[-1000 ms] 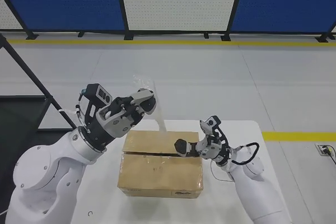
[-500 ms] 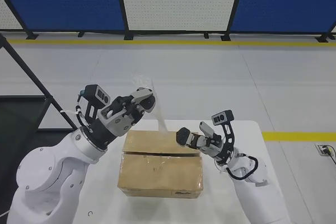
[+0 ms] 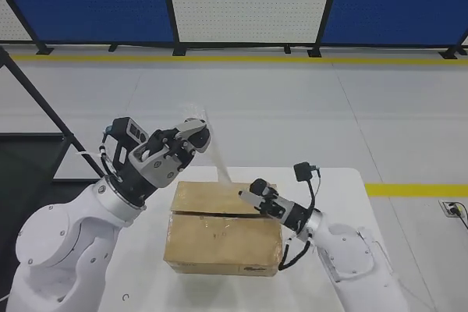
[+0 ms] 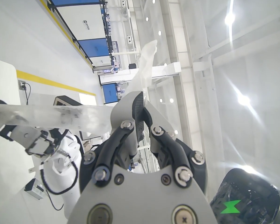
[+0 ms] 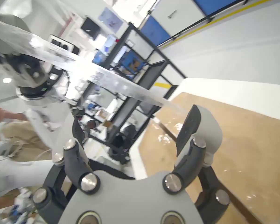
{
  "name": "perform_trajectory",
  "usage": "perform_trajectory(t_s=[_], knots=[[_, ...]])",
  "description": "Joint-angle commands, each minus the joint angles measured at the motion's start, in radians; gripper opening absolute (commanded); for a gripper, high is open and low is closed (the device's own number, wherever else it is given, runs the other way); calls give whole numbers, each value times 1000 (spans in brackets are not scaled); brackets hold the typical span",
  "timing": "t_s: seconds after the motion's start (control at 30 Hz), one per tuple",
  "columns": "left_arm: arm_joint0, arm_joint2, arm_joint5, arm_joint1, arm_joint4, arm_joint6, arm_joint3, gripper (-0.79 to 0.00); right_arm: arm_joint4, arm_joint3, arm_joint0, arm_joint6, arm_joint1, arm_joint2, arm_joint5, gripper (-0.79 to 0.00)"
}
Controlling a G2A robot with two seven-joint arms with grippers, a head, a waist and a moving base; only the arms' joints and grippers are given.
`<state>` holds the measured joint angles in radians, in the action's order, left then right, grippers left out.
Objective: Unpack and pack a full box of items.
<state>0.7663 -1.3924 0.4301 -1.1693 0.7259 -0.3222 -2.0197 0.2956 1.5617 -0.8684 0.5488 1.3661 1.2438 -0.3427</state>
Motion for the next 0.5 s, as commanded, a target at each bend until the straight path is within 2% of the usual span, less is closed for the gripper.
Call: perform_trajectory(t_s=[0.0,0.17,0.27,0.37,0.47], knots=[[-1,-3,9,-1,16,22,-1,-785,-26,-9,2,35,0,0,-12,0],[-9,-10,41,-7,96,86,-13,-785,-26,-9,2,35,0,0,-12,0],[-17,-9,39,-4,45,79,-36,-785,-51,-10,-11,27,1,-8,-10,0],[-17,-9,39,-4,45,79,-36,-785,-113,-36,-13,19,1,0,-29,0],[-17,-9,39,-4,45,79,-36,-785,-243,-75,-5,80,-1,8,-92,0]])
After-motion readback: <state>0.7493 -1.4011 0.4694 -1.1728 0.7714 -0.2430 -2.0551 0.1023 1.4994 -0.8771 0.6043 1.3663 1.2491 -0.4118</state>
